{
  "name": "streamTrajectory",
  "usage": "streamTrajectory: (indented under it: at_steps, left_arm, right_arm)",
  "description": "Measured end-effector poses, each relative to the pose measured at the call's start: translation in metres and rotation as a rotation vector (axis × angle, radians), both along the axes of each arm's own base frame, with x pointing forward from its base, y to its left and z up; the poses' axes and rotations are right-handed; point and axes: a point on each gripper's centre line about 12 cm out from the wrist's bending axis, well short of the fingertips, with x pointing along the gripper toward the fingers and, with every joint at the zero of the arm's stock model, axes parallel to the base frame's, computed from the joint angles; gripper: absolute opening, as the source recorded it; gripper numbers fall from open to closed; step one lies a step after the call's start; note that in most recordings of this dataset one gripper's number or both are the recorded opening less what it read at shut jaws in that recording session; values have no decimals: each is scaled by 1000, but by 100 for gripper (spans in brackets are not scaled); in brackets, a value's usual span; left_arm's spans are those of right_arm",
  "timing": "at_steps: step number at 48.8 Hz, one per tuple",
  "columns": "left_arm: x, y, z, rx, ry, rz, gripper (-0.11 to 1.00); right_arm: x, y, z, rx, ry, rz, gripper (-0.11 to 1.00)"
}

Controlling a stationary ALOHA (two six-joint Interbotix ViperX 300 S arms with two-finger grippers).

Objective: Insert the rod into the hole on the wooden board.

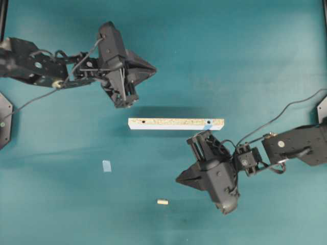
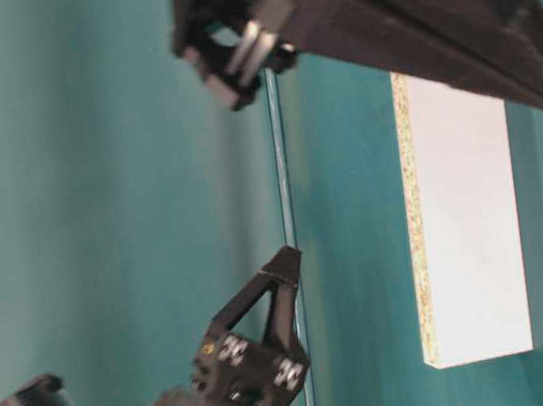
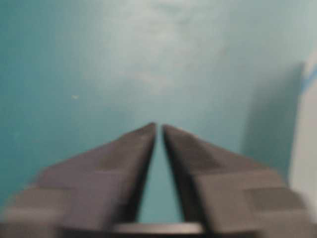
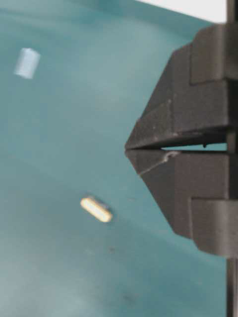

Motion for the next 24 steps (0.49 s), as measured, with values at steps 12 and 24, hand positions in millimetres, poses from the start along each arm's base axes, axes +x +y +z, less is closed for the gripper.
streamTrajectory:
  at_steps: [12, 24]
  left_arm:
    - [-6, -31, 12, -15, 63, -84, 95]
    - [-7, -53, 2, -30, 141, -146, 96]
  right_arm:
    - [2, 1, 10, 47, 203, -108, 65]
    - [8, 10, 19, 77, 336, -188, 78]
